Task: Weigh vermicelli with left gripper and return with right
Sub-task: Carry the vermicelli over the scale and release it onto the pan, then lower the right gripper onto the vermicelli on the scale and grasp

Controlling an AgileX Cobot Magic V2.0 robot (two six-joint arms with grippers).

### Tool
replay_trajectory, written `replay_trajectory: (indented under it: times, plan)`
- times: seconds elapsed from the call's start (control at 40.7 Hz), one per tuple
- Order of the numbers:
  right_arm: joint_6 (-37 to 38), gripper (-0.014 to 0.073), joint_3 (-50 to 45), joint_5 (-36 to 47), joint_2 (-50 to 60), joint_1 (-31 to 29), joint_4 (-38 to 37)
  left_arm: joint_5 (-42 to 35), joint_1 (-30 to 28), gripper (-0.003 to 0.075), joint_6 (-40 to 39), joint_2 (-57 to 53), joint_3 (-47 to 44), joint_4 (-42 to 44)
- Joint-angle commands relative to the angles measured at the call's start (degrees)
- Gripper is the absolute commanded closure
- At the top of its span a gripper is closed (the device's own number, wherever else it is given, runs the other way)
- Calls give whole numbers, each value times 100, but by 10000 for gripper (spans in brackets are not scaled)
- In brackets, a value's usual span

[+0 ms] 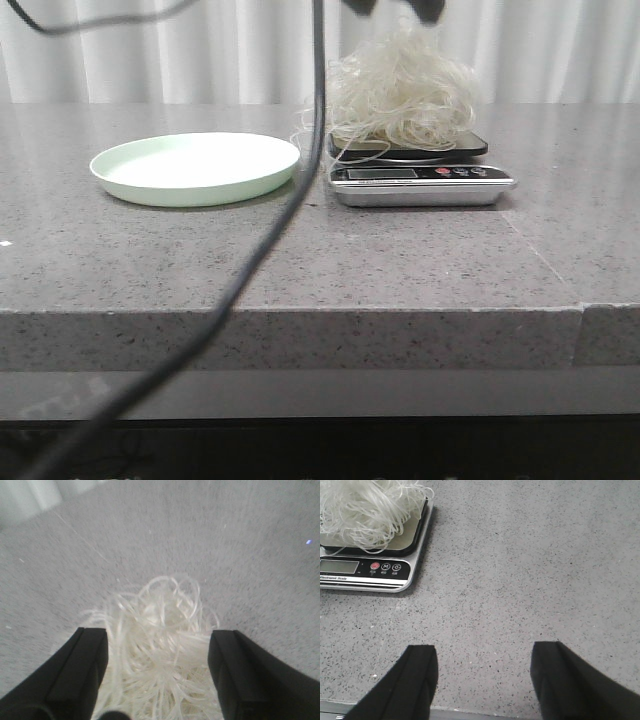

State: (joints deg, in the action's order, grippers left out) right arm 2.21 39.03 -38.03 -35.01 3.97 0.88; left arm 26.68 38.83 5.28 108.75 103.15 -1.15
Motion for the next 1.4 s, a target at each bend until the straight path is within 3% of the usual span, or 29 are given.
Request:
replay_trajectory:
  times: [0.0, 0.197, 0.491, 1.057, 1.376]
  plan:
    - [-21, 80, 141, 363, -52, -38, 8, -148, 23, 229, -10, -843, 202, 55]
    - [-21, 80, 141, 363, -52, -38, 8, 9, 36, 229, -10, -1945, -323, 42]
    - [-21, 80, 141, 363, -52, -38, 8, -503, 36, 229, -10, -3922, -2503, -31]
    - [-21, 80, 141, 715, -52, -23, 57, -504, 36, 229, -10, -6955, -5402, -101]
    - [-465, 80, 650, 703, -944, 1072, 59, -467, 36, 229, -10, -7560, -5884, -101]
